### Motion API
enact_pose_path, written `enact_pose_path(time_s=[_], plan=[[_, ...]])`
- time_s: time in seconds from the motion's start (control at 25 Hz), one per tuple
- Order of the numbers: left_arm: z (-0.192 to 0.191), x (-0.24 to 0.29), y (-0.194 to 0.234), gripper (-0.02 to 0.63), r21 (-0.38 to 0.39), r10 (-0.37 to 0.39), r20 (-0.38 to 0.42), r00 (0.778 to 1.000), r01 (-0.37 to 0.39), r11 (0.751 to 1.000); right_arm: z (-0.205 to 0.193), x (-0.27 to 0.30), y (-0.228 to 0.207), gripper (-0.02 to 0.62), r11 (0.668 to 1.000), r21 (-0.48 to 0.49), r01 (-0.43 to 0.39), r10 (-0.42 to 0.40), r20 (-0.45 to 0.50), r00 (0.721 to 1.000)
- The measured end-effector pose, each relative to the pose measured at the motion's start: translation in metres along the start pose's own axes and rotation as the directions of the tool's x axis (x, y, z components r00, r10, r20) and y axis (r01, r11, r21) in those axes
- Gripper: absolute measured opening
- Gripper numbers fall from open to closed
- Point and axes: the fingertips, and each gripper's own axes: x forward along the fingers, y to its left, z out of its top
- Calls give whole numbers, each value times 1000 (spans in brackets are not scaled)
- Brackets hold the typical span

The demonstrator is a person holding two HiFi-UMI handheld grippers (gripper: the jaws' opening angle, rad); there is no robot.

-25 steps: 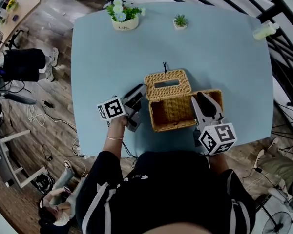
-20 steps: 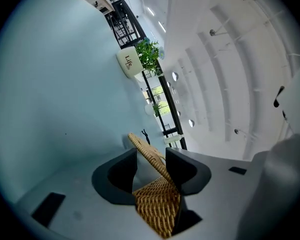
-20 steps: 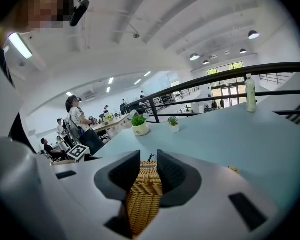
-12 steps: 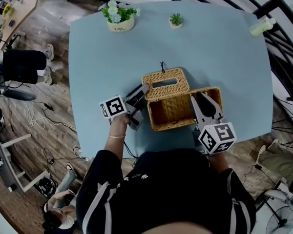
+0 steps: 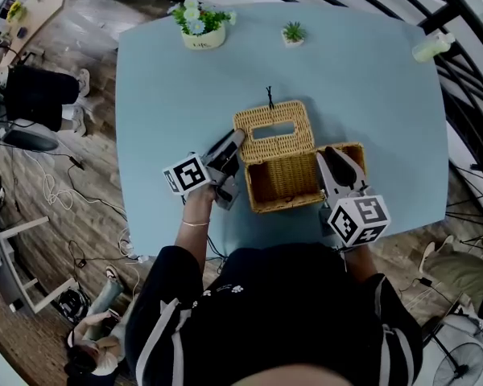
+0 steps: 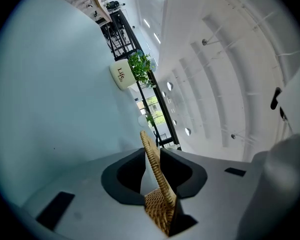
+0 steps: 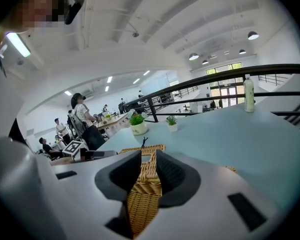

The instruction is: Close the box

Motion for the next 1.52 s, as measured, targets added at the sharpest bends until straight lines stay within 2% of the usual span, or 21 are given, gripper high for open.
enact_pose_path(time_s=[0.12,0.32,0.6,0.84,1.08,1.32,1.52], plan=[[6,-1,-9,80,30,-23,23,999,22,999,3,2,0,91,1000,-8,-2,2,2,1000],[11,-2,-28,74,128,-67,46,997,60,990,7,1,0,91,1000,-14,-14,14,15,1000],[14,-9,-48,67,250,-101,47,994,86,965,13,0,2,89,999,-27,-25,26,34,999],[10,-17,-66,69,381,-131,42,990,106,919,26,2,-4,89,997,-73,-16,22,70,997],[7,-21,-73,67,435,-179,41,983,144,889,41,20,-11,95,990,-140,-12,29,120,992],[3,-24,-83,68,487,-202,18,979,167,857,58,29,-5,112,970,-234,-69,108,157,982],[-2,-29,-87,67,588,-212,10,977,166,791,65,31,6,118,945,-291,-152,205,163,965]])
